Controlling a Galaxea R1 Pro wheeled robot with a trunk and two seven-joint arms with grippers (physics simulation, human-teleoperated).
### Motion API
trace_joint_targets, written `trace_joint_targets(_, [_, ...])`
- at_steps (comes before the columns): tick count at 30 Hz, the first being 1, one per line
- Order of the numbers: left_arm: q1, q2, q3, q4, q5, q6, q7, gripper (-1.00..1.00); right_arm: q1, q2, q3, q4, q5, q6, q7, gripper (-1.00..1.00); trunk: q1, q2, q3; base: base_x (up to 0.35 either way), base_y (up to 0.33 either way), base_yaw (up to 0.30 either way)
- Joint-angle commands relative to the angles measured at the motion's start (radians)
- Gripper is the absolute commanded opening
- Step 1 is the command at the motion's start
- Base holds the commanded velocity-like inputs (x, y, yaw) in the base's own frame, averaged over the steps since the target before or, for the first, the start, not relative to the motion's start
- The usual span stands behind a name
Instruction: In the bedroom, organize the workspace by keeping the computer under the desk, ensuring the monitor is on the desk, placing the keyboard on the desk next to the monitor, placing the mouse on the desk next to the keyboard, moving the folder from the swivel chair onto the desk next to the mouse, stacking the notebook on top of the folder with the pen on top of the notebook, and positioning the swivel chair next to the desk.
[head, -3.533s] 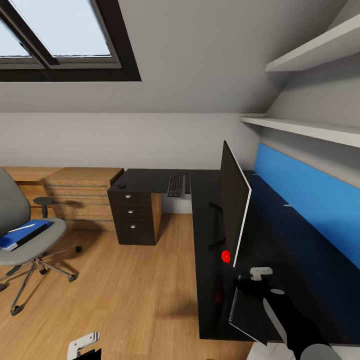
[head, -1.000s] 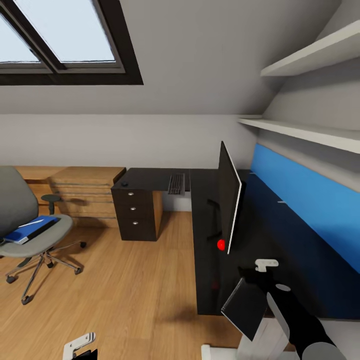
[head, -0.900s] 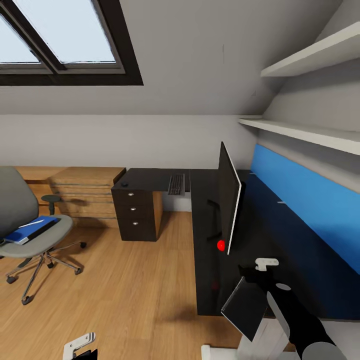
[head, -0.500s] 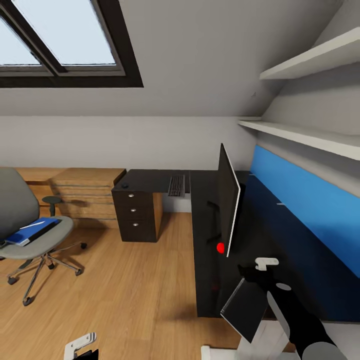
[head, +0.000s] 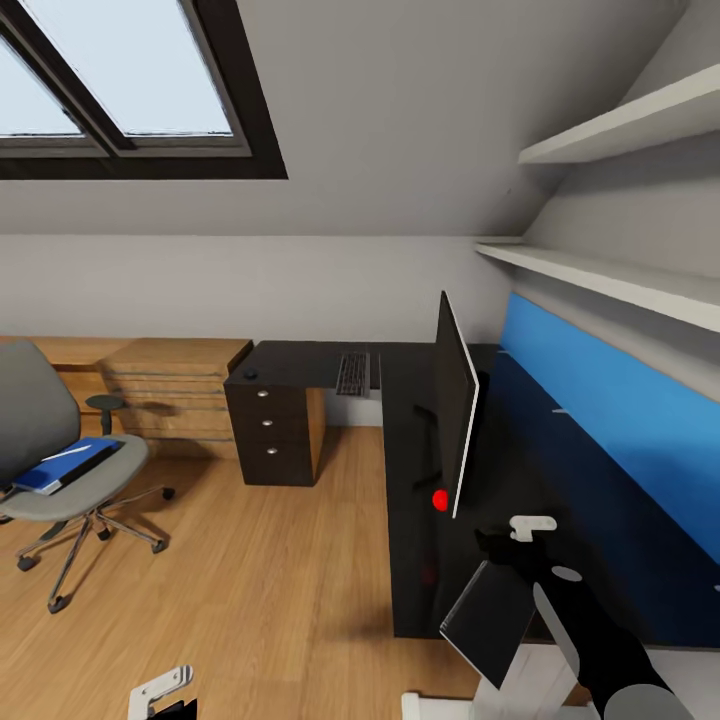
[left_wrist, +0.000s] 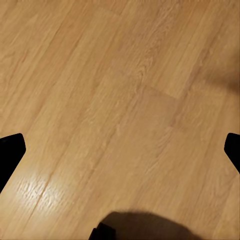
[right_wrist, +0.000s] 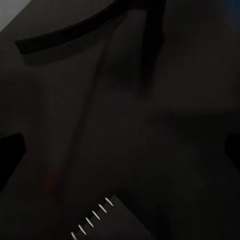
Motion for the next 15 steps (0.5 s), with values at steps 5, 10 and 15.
trace_joint_targets(5, [0.000, 0.000, -0.001, -0.002, 0.011, 0.005, 0.002, 1.00, 0.000, 0.000, -0.001, -0.001, -0.010, 0.006, 0.003, 1.00, 0.000, -0.001, -0.001, 0.000, 0.000, 0.000])
trace_joint_targets(10, [0.000, 0.000, 0.000, -0.001, 0.011, 0.004, 0.002, 1.00, 0.000, 0.000, -0.001, -0.001, -0.011, 0.006, 0.003, 1.00, 0.000, -0.001, -0.001, 0.000, 0.000, 0.000])
trace_joint_targets(15, [0.000, 0.000, -0.001, 0.013, 0.011, 0.004, 0.004, 1.00, 0.000, 0.000, -0.001, -0.001, -0.011, 0.007, 0.003, 1.00, 0.000, -0.001, -0.001, -0.081, 0.000, 0.000])
